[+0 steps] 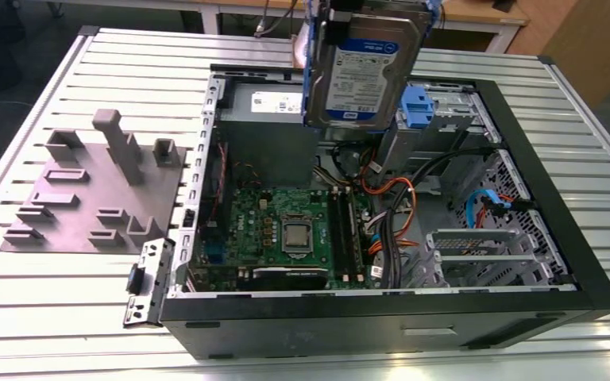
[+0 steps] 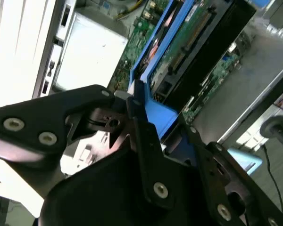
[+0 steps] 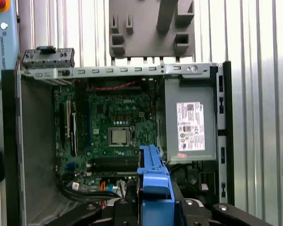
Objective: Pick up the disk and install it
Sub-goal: 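Pick up the disk, then insert the disk into the insertion slot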
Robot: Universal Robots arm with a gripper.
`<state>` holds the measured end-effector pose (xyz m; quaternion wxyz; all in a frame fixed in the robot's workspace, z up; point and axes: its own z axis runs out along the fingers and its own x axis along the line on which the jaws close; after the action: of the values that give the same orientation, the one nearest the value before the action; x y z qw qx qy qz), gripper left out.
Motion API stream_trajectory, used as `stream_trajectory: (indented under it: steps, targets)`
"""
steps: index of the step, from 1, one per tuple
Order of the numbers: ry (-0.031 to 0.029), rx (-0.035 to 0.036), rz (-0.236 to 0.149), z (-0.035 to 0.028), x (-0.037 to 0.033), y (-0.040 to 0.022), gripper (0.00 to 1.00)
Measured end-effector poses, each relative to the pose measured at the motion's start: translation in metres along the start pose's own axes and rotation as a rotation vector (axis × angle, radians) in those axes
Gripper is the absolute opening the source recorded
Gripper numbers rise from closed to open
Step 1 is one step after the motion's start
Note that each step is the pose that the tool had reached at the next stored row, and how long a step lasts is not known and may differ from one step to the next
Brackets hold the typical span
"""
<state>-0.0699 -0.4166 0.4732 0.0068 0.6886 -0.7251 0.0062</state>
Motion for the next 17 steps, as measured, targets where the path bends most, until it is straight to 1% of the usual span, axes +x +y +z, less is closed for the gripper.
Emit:
stream_trajectory:
  steps: [8,17]
  targets:
    - [-0.0001,0.0002,0.000,0.0001,0.0000,0.0004,0.36]
    - [-0.0001,0.0002,0.000,0.0001,0.0002,0.0036,0.36]
